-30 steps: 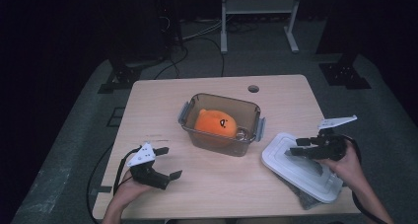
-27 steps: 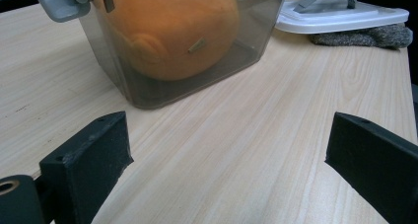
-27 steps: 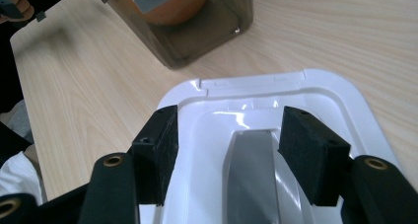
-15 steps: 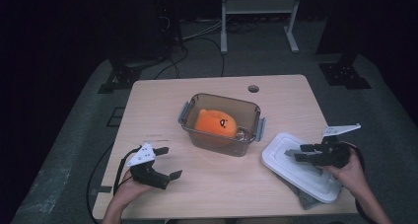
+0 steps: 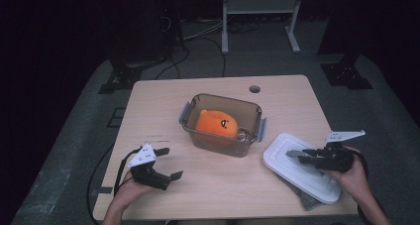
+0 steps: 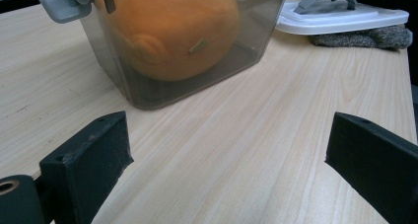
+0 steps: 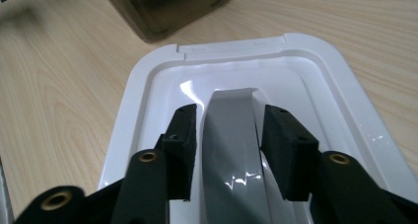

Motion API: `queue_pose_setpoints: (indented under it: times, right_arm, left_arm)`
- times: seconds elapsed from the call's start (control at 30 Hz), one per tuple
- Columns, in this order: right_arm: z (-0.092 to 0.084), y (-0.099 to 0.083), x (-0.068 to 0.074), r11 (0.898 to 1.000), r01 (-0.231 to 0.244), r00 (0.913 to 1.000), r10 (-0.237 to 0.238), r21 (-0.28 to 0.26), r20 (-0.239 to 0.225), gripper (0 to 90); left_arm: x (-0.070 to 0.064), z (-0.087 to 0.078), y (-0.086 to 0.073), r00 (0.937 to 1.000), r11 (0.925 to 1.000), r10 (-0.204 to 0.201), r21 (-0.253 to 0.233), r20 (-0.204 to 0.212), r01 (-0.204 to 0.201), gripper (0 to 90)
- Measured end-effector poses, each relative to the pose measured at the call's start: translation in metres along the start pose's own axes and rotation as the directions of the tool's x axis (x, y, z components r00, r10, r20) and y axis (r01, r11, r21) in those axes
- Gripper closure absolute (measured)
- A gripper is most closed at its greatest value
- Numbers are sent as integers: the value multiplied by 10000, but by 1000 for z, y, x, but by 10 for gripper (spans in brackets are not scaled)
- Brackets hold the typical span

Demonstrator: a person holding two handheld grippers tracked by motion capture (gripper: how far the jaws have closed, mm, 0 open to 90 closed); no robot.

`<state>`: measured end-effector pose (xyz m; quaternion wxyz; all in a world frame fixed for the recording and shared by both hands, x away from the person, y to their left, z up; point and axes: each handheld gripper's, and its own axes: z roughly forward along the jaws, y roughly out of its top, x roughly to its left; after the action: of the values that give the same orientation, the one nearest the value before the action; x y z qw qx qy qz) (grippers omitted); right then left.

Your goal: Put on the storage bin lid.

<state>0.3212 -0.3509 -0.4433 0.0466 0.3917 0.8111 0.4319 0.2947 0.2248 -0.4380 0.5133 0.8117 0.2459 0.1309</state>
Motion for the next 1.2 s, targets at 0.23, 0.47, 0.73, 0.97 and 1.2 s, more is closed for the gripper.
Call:
queue_pose_setpoints:
  times: [0.23,0.47,0.73,0.97,1.2]
  right_arm:
    - [0,1,1,10000,32,10000,-32,64,7,648]
    - [-2,3,1,9999,68,10000,-68,75,-33,655]
    - [-10,7,4,10000,56,9998,-57,-44,-200,656]
    - [-24,17,13,9992,335,9992,-339,-207,-195,656]
    - [-40,30,21,9976,621,9979,-626,-321,-147,657]
  left_arm:
    - [1,-1,0,10000,10000,12,-38,-28,-12,26]
    - [1,-2,0,10000,10000,-4,-57,-46,4,26]
    - [1,-2,0,10000,10000,-9,-60,-42,8,26]
    - [1,-2,0,10000,10000,-26,-75,-40,25,26]
    - [1,-2,0,10000,10000,-34,-75,-42,34,26]
